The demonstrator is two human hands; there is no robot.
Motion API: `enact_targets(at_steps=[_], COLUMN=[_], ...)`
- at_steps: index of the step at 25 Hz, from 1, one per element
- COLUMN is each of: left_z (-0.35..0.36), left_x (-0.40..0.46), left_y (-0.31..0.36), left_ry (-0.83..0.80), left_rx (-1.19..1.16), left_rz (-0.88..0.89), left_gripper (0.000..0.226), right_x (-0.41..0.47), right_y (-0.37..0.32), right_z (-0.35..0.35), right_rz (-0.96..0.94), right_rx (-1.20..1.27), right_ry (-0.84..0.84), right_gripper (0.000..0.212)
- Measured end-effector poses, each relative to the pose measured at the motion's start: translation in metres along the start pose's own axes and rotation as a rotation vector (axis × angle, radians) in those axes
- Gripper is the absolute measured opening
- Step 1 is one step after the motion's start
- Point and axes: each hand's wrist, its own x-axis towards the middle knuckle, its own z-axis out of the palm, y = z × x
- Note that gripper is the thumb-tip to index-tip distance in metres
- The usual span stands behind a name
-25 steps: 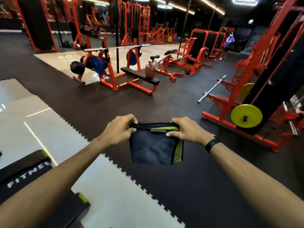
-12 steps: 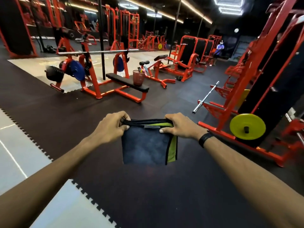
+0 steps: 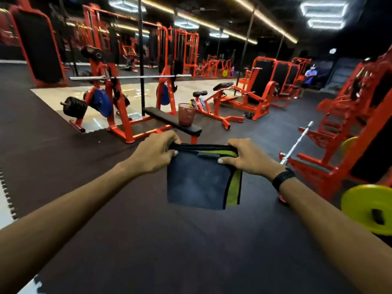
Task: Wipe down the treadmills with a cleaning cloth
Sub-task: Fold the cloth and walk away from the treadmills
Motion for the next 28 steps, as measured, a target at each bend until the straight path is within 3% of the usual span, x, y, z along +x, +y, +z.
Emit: enact_targets(at_steps=[3,8,15,18,22,28], left_z=[0.023,0.094,0.174,0.226,0.264,0.292], left_x=[0.092,0.261,0.505,0.593,0.721,0.866], left_y=[-0.04,-0.139,-0.187,-0.215,-0.24,-0.303], left_ry=[0.097,0.049,0.08,0.077,0.06,0.125], left_rx=[-0.04,-0.084,-0.068,-0.053,-0.017,0.08], left_rz=[0.042,-0.013,0.022,0.007,-0.044,-0.103], left_gripper=[0.037,0.042,0.024,0.028,0.016,0.018], right_x=[0.089,0.24,0.41,0.477,0.575,0.735], right_y=[0.07,0.195,0.382,0.468,0.571,0.67], right_z=[0.021,0.066,0.032,0.052,0.031,0.032], right_rz=[-0.022,-0.014,0.067,0.037,0.015,-0.046], right_rx=[0.105,0.1,0.128,0.146,0.142,0.179], right_ry=[0.08,-0.036,0.076,0.028,0.004,0.007], right_gripper=[0.036,0.034,0.032,0.034,0.025,0.022])
